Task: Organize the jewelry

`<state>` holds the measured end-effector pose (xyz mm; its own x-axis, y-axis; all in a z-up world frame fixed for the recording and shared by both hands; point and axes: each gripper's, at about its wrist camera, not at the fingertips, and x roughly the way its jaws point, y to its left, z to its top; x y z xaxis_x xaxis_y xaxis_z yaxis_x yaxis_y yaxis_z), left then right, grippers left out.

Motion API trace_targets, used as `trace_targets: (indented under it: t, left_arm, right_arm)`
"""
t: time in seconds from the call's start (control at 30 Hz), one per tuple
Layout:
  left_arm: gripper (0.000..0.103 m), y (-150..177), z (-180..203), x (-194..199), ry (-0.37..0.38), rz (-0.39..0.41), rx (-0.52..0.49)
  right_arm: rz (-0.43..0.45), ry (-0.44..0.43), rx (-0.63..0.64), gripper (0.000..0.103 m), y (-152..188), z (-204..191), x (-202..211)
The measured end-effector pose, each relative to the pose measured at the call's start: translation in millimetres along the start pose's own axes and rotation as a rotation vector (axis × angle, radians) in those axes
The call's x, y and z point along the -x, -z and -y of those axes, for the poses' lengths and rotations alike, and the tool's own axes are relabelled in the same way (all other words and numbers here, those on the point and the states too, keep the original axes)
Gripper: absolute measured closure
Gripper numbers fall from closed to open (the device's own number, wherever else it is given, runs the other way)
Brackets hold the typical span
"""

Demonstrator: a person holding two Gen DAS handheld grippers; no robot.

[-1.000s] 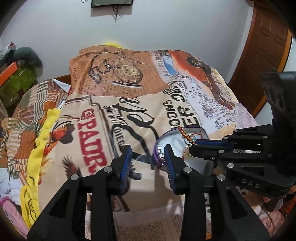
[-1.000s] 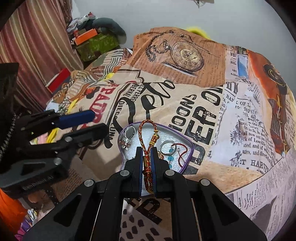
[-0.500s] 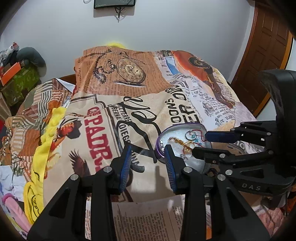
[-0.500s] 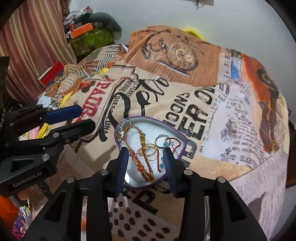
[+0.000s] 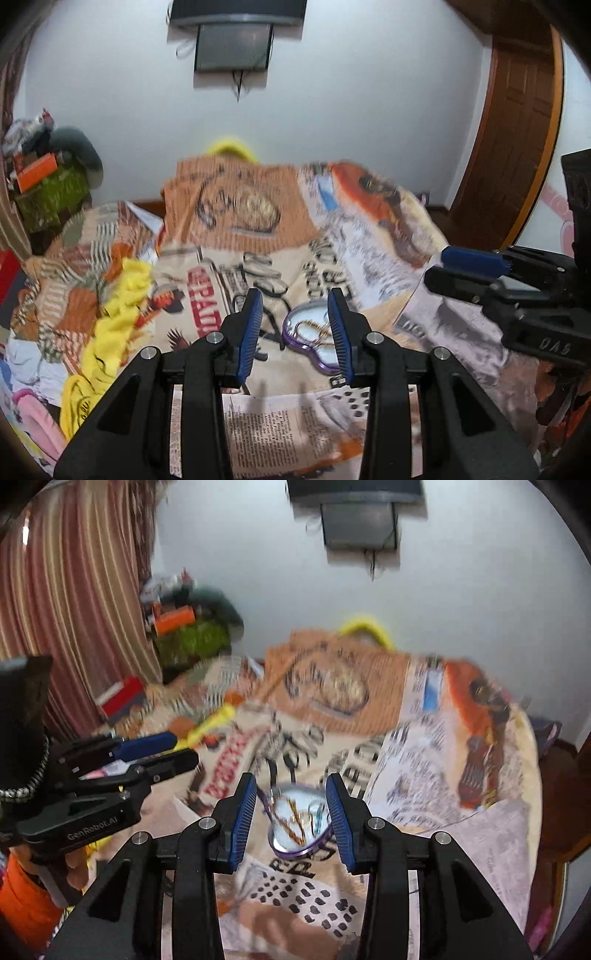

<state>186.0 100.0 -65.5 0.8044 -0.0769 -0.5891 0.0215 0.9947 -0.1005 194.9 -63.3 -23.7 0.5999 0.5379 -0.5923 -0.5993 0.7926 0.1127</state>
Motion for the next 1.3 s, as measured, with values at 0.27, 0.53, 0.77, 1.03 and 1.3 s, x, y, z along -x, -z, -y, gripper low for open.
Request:
trace_targets:
  t: [0.27,0.53,0.77,1.03,1.3]
  left_arm:
    - [0.057,-6,34,101,-0.03,0.264,-0.044]
    - [0.031,13,60,164,-0.088,0.454,-0.066]
    - [0.001,28,65,188,-0.15,0.538,-0.043]
    - [0.0,38,70,193,-0.152,0.541,-0.043]
    - [0.0,40,70,193,-0.14,0.527,-0.033]
  right_arm:
    - [0.327,0.099,0.073,0.063,3,-42,107]
    - [0.552,0.214,0.047,0.018,26,-70,161]
    - [0.597,0.262,-0.011,0.0,33,-72,167]
    - [0.577,0.263,-0.025,0.0,35,-72,169]
    - [0.576,0.274,-0.03,0.0,47,-69,178]
